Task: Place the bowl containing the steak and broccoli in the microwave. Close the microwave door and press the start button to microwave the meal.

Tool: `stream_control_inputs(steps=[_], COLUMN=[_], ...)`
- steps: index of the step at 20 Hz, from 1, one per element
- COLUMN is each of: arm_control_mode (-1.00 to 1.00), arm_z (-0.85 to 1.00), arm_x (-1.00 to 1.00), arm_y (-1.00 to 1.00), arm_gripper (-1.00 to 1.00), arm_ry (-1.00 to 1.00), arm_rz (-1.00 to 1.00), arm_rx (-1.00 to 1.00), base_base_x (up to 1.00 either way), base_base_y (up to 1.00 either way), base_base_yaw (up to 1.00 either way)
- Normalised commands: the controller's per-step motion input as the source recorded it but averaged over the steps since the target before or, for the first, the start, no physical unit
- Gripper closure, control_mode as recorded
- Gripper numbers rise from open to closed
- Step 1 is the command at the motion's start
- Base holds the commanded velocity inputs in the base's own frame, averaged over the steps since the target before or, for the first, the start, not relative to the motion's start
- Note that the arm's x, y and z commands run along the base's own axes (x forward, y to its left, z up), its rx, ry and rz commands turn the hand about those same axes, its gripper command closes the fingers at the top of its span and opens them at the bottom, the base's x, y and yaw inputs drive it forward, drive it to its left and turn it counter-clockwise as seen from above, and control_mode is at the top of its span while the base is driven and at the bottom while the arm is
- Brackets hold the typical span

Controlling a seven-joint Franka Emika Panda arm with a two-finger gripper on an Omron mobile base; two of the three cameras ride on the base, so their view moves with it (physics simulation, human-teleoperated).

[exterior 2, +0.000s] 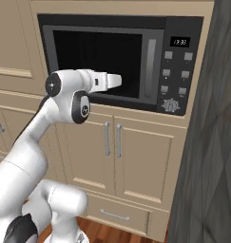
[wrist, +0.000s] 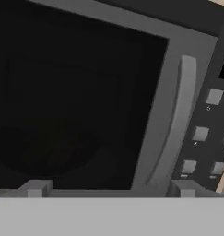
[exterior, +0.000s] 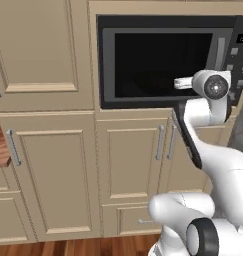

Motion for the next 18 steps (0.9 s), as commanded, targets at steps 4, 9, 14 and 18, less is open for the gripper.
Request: stream_control_inputs(steps=[4,9,14,18], arm_control_mode=[-1.00,-1.00,-1.00,-1.00], arm_z=[0.08,0.00,0.00,0.04], arm_x=[-0.78,-0.62,-0.37,-0.11], arm_y=[-0.37,-0.33,-0.45,-0.63], arm_gripper=[-1.00,-1.00,-1.00,-1.00], arm_ry=[-0.09,-0.22,-0.26,-0.02], arm_rz=[-0.03,-0.10,-0.11,0.05], arm_rx=[0.39,0.55,0.72,0.63], base_base_x=[0.00,0.00,0.00,0.00], base_base_y=[0.00,0.00,0.00,0.00], base_base_yaw=[0.00,0.00,0.00,0.00])
